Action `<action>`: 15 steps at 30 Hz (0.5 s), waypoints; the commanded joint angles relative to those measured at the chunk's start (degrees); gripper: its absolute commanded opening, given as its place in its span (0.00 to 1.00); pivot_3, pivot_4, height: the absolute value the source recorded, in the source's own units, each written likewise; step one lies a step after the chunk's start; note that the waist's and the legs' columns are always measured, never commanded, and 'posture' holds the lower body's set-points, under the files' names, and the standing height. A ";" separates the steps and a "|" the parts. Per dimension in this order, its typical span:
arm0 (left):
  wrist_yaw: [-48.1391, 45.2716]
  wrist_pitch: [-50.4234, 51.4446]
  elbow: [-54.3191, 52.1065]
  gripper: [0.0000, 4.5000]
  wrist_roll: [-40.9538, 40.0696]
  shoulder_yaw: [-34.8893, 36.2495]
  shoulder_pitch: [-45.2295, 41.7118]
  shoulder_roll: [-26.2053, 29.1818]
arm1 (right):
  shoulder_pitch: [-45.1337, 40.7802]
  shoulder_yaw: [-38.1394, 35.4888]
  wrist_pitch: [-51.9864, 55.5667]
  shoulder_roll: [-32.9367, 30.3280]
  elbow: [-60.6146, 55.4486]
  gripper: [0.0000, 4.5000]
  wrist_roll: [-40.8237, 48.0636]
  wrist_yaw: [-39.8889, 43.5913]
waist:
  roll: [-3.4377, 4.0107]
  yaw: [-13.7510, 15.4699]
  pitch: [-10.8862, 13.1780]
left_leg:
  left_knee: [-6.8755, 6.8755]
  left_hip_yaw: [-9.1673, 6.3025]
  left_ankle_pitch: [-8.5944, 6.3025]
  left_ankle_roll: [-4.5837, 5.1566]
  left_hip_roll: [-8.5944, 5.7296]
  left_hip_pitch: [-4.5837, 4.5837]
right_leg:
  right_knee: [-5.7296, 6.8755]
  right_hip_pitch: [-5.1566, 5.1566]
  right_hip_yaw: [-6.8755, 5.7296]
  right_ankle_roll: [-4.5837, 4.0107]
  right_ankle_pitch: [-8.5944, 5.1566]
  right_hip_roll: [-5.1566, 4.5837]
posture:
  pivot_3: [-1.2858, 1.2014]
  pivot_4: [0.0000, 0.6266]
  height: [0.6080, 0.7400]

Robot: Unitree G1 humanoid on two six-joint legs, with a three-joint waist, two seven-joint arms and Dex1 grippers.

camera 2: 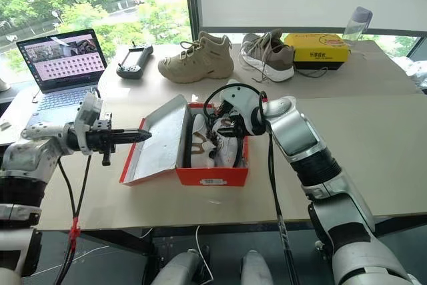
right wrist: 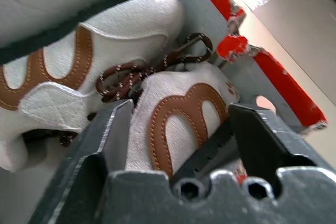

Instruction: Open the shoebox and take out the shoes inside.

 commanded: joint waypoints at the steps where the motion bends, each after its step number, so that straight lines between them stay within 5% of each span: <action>1: -2.31 -1.36 2.47 0.00 -0.09 1.58 -2.77 -1.20 | 0.00 -0.25 3.38 -0.92 -2.61 1.00 -1.28 -1.96 | 0.00 -0.17 0.00 | 0.03 0.00 0.00 0.00 0.00 0.01 | 0.01 0.03 0.00 0.01 0.00 0.00 | 0.52 0.24 0.94; 15: 3.53 -7.65 3.49 0.00 -0.22 5.73 4.09 -10.50 | 0.63 -2.66 12.46 3.46 -7.27 1.00 3.77 -4.35 | 0.00 -1.15 0.00 | 0.42 -0.20 0.01 0.02 0.05 0.02 | 0.04 0.27 -0.14 0.10 0.14 0.05 | 0.52 0.24 0.94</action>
